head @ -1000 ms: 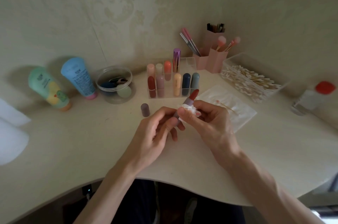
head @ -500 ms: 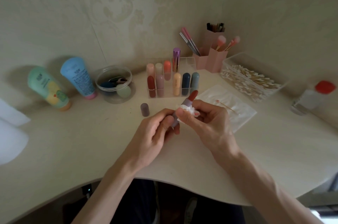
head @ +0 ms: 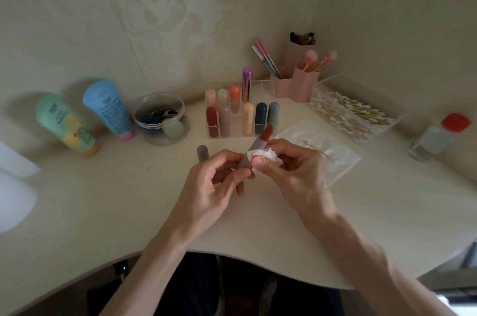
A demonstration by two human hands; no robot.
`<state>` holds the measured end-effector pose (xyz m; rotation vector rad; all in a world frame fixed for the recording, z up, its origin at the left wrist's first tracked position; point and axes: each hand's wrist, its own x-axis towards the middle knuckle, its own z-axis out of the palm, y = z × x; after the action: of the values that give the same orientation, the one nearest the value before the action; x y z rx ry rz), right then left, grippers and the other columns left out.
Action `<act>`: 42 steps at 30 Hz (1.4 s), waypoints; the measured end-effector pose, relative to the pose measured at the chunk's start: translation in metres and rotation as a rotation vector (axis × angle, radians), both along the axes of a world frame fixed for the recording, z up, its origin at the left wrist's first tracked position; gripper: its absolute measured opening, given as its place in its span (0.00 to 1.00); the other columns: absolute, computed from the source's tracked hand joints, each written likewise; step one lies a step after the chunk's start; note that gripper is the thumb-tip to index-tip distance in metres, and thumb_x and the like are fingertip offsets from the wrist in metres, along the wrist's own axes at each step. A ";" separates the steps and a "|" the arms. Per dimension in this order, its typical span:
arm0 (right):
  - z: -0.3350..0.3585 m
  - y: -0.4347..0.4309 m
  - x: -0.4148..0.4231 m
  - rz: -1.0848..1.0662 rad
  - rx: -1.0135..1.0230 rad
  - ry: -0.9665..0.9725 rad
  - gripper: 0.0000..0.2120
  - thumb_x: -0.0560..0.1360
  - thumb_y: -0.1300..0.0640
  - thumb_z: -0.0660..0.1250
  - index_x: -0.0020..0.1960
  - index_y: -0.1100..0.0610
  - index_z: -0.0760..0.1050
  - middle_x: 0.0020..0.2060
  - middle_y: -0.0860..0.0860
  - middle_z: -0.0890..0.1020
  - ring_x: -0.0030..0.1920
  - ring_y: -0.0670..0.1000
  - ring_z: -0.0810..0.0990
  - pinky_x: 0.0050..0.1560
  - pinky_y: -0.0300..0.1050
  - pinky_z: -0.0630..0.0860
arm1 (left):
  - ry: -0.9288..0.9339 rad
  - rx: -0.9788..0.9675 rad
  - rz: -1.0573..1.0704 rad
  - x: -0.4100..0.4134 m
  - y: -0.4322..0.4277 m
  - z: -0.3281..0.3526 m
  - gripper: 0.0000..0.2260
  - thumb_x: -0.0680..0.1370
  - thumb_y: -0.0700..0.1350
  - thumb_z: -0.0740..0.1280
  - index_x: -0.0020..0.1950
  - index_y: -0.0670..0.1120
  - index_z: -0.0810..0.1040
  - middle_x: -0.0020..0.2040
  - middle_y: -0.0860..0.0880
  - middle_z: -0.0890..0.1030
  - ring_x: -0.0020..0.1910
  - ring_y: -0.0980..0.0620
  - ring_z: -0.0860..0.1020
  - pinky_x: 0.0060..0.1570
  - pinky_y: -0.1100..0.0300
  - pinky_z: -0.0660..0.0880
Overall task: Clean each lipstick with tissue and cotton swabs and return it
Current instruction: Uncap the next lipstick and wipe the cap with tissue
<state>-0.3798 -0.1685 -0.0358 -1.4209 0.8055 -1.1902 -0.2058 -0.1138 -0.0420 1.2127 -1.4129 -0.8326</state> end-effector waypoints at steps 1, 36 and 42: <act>-0.001 -0.001 0.000 -0.001 -0.017 -0.016 0.11 0.71 0.59 0.78 0.46 0.68 0.84 0.45 0.58 0.87 0.46 0.52 0.85 0.51 0.48 0.81 | 0.012 0.012 -0.018 0.000 0.000 0.001 0.08 0.79 0.47 0.69 0.53 0.42 0.82 0.42 0.48 0.86 0.33 0.49 0.80 0.40 0.60 0.77; -0.010 -0.016 -0.012 -0.350 0.116 0.307 0.08 0.74 0.49 0.80 0.41 0.51 0.84 0.29 0.41 0.78 0.30 0.41 0.72 0.33 0.33 0.67 | -0.084 -0.042 0.139 -0.011 -0.016 0.000 0.07 0.79 0.41 0.73 0.56 0.47 0.81 0.39 0.61 0.81 0.32 0.58 0.78 0.38 0.70 0.70; -0.010 -0.016 -0.017 -0.470 -0.006 0.537 0.08 0.74 0.49 0.79 0.44 0.52 0.84 0.37 0.46 0.83 0.39 0.47 0.79 0.39 0.42 0.75 | -0.265 0.020 0.263 -0.021 -0.046 -0.005 0.07 0.76 0.50 0.76 0.52 0.56 0.82 0.50 0.65 0.83 0.34 0.59 0.81 0.52 0.38 0.78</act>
<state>-0.3967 -0.1845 -0.0453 -1.6333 1.5759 -1.1570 -0.2270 -0.1598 -0.0466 1.5289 -1.4145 -0.5191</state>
